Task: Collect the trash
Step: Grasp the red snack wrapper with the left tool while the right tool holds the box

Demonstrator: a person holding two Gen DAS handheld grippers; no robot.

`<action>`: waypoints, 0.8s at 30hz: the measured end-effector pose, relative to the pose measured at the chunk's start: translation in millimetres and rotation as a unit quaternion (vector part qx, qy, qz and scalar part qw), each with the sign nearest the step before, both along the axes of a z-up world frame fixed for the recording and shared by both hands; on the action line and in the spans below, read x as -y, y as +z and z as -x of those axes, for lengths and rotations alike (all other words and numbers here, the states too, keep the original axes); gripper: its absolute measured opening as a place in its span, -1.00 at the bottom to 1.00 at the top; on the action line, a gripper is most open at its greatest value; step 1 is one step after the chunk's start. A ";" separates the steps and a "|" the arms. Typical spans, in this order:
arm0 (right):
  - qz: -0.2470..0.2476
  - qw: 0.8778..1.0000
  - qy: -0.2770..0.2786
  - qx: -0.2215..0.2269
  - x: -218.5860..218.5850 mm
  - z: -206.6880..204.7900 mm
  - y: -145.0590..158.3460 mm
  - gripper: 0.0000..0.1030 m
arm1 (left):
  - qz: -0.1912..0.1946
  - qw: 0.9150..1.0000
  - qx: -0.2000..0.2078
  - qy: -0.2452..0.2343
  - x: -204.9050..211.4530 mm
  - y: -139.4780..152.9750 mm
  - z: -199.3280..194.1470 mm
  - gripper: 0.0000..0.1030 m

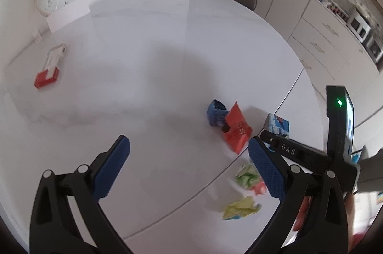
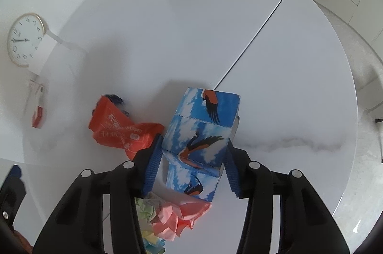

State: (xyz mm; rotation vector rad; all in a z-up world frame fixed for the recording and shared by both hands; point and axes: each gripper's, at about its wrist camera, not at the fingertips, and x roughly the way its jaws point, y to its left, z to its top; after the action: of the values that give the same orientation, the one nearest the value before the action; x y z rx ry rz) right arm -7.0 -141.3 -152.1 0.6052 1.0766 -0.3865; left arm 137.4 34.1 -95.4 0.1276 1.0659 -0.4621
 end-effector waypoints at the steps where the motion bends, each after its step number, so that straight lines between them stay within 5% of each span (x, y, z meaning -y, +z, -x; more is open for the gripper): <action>1: -0.002 1.000 -0.001 0.006 3.5 2.5 2.8 -0.05 | 0.002 1.000 -0.006 0.004 3.4 -1.0 -0.9 0.85; 7: 0.009 0.999 0.007 0.036 30.1 22.2 24.2 -0.05 | -0.001 0.993 -0.077 0.091 36.8 -23.0 -14.0 0.85; 13: 0.048 0.996 0.045 0.056 73.6 33.6 48.7 -0.05 | 0.000 0.965 -0.152 0.215 57.2 -65.0 -23.0 0.85; 24: 0.056 0.987 0.139 0.062 124.6 28.6 58.7 -0.05 | -0.015 0.922 -0.132 0.364 90.0 -96.3 -16.4 0.76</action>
State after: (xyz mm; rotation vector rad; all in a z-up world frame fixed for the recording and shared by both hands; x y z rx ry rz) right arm -35.6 -265.9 -93.4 0.3678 0.9969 -0.1625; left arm 153.8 -55.9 -191.7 -0.3111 1.2942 0.2207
